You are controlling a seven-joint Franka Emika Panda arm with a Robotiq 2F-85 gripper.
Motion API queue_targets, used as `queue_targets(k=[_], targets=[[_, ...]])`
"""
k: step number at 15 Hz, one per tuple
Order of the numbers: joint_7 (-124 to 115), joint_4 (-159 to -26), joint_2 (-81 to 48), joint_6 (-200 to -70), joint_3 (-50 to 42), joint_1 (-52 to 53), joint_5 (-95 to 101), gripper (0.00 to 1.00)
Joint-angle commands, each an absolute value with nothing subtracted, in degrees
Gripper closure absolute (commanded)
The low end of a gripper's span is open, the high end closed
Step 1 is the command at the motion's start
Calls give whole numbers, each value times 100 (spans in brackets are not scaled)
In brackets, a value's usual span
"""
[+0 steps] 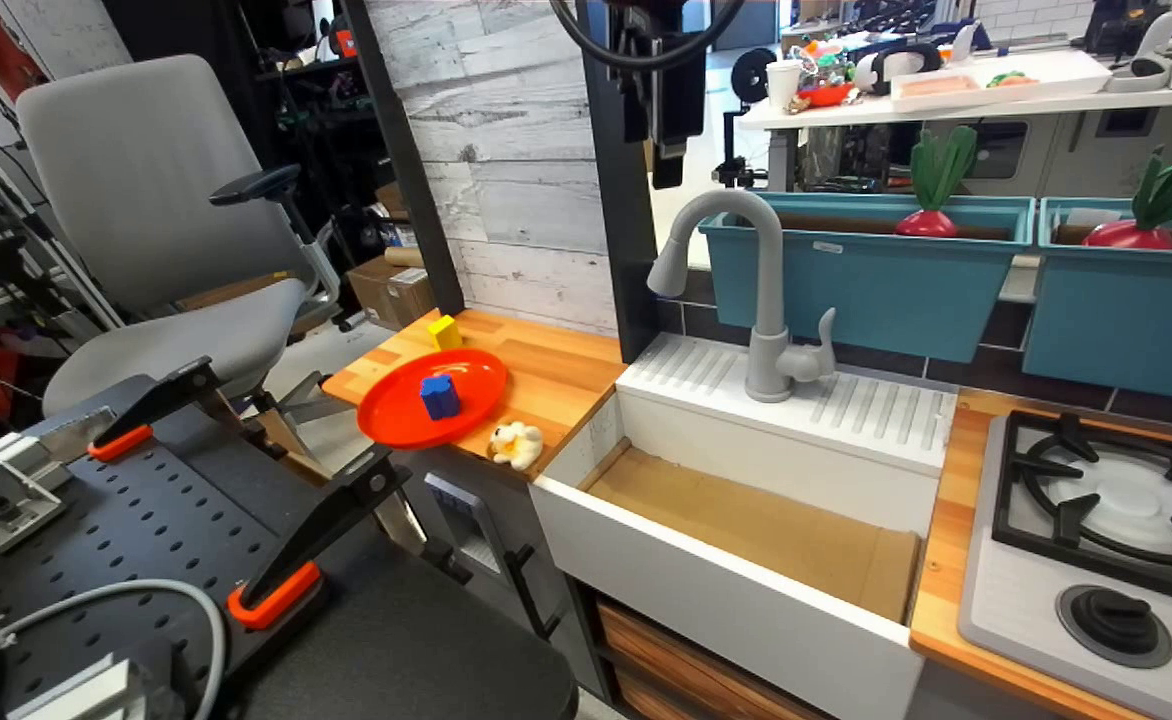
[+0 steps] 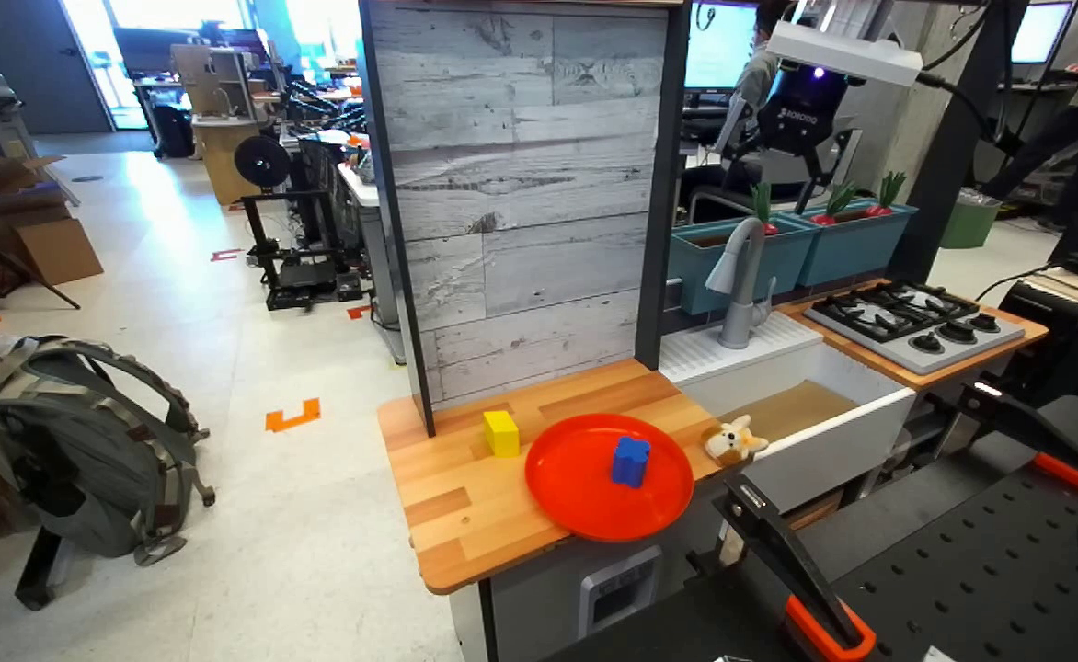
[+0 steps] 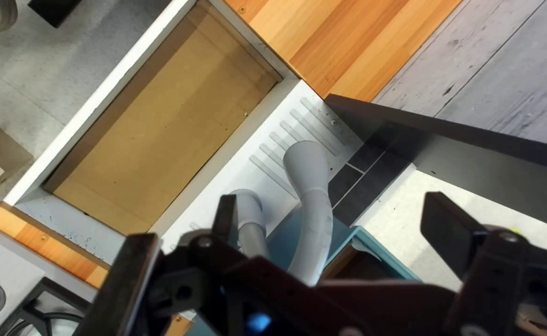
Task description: Turn the tap faucet to the right
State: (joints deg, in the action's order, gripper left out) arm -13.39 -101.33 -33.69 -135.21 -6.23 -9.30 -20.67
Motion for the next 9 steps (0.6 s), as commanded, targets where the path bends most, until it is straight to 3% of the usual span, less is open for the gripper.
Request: queue_targets(k=[1,9], targets=[[-1572,-9948,-3582,-13550,-644,-919,-1973,0],[-1871,-9552,-4184,-13786,-693,-926,-1994,0]])
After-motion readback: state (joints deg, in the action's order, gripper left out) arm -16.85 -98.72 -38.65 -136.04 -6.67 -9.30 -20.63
